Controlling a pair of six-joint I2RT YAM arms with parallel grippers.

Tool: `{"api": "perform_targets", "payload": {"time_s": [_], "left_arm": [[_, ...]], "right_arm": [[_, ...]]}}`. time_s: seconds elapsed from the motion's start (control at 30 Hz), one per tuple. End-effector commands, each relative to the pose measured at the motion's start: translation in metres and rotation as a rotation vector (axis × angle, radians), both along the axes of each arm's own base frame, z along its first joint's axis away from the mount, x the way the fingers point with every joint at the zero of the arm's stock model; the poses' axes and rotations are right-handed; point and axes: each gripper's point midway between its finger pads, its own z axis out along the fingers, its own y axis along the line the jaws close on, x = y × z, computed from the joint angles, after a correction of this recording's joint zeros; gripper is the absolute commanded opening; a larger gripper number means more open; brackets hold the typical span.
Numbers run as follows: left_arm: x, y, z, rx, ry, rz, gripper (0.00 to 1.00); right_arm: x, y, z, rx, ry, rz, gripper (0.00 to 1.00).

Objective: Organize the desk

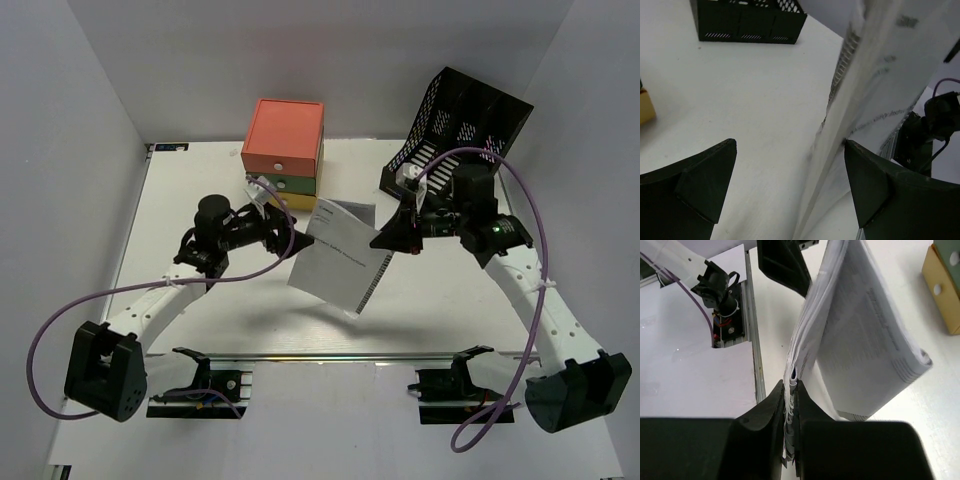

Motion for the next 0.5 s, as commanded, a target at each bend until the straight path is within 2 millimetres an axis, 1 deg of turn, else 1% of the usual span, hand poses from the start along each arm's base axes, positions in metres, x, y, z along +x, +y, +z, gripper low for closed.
{"api": "perform_targets", "payload": {"time_s": [0.0,0.07,0.1,0.13,0.17,0.2,0.23,0.27,0.3,0.33,0.37,0.4,0.43,0.47], "left_arm": [[-0.02,-0.012,0.018,-0.07,-0.129,-0.149,0.98],[-0.029,-0.015,0.024,-0.1,-0.168,-0.201,0.98],[-0.034,-0.016,0.021,-0.109,-0.156,-0.228,0.98],[-0.046,-0.021,0.027,-0.13,-0.183,-0.297,0.98],[-0.052,-0.022,0.028,-0.152,-0.153,-0.325,0.98],[-0.054,-0.024,0.026,-0.162,-0.132,-0.348,0.98],[-0.062,-0.024,0.03,-0.18,-0.156,-0.394,0.98],[-0.068,-0.028,0.032,-0.204,-0.122,-0.418,0.98],[-0.071,-0.031,0.029,-0.214,-0.1,-0.433,0.97],[-0.074,-0.031,0.033,-0.231,-0.127,-0.455,0.97],[-0.079,-0.034,0.035,-0.25,-0.097,-0.471,0.96],[-0.077,-0.035,0.031,-0.257,-0.079,-0.471,0.96],[-0.081,-0.038,0.037,-0.278,-0.093,-0.491,0.96],[-0.083,-0.042,0.038,-0.285,-0.092,-0.499,0.95]], "right_arm": [[-0.011,-0.003,0.043,0.037,-0.16,0.048,0.0],[-0.011,-0.004,0.046,0.026,-0.184,0.046,0.0],[-0.012,-0.004,0.051,0.026,-0.201,0.046,0.0],[-0.012,-0.005,0.053,0.022,-0.218,0.043,0.0],[-0.011,-0.006,0.057,0.026,-0.227,0.04,0.0],[-0.012,-0.005,0.059,0.028,-0.232,0.041,0.0],[-0.012,-0.006,0.06,0.028,-0.234,0.04,0.0],[-0.014,-0.005,0.063,0.034,-0.239,0.048,0.0],[-0.015,-0.004,0.065,0.039,-0.24,0.055,0.0],[-0.014,-0.004,0.065,0.042,-0.239,0.057,0.0],[-0.014,-0.003,0.066,0.045,-0.236,0.06,0.0],[-0.014,-0.003,0.067,0.047,-0.237,0.061,0.0],[-0.014,-0.003,0.068,0.048,-0.238,0.063,0.0],[-0.013,-0.003,0.07,0.049,-0.244,0.06,0.0]]}}
